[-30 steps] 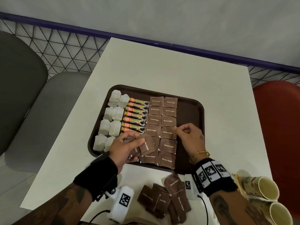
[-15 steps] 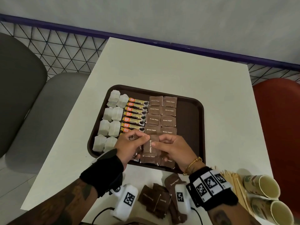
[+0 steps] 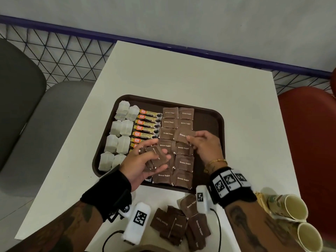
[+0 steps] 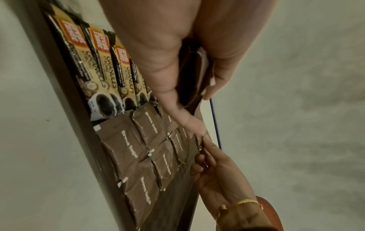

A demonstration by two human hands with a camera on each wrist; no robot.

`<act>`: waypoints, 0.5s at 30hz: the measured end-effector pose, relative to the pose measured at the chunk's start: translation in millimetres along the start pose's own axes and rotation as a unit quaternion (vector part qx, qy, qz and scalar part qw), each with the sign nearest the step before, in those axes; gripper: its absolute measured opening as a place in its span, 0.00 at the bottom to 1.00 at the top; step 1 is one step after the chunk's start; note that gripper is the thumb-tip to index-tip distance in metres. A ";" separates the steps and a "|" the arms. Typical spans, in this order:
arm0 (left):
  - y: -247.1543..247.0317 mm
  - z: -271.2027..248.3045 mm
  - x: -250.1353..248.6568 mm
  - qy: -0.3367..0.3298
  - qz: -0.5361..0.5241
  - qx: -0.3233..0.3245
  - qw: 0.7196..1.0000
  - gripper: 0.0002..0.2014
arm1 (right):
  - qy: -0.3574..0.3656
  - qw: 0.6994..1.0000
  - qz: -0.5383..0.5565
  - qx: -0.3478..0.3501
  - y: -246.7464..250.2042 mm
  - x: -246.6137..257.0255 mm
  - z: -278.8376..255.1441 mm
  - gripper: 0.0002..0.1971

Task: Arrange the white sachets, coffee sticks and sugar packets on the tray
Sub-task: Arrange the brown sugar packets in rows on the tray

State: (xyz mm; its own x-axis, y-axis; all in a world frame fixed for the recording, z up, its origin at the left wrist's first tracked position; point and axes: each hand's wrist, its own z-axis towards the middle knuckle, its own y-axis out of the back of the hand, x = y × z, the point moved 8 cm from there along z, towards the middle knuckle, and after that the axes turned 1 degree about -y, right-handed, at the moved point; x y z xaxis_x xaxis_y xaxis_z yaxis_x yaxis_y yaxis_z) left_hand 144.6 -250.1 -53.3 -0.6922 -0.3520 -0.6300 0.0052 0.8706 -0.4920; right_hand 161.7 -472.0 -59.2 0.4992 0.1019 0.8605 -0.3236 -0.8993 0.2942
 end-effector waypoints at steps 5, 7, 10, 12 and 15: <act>4.5 -1.7 -6.0 -0.021 0.013 -0.001 1.000 0.25 | 0.010 0.997 -0.071 -0.027 1.2 0.1 35.4 0.09; 6.5 -2.1 -7.6 -0.030 0.031 -0.016 0.999 0.25 | 0.006 0.996 -0.083 -0.034 -2.4 -4.6 42.6 0.09; 11.1 -3.0 -8.0 -0.041 0.062 -0.043 0.996 0.23 | 0.015 0.991 -0.122 -0.045 -5.8 -6.0 45.0 0.09; 15.8 -2.9 -7.5 -0.046 0.074 -0.065 0.994 0.23 | 0.022 0.988 -0.144 -0.058 -4.8 -6.1 44.2 0.09; 18.0 -2.6 -8.9 -0.053 0.087 -0.082 0.991 0.22 | 0.037 0.981 -0.171 -0.081 -1.3 -3.7 41.7 0.11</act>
State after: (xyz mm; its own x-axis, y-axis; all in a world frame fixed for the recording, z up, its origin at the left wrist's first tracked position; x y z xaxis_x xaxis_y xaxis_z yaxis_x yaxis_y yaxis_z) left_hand 149.0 -230.4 -55.0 -0.6109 -0.2188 -0.7609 -0.0060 0.9623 -0.2719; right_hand 193.7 -488.9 -80.1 0.5439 0.4222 0.7252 -0.2731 -0.7282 0.6287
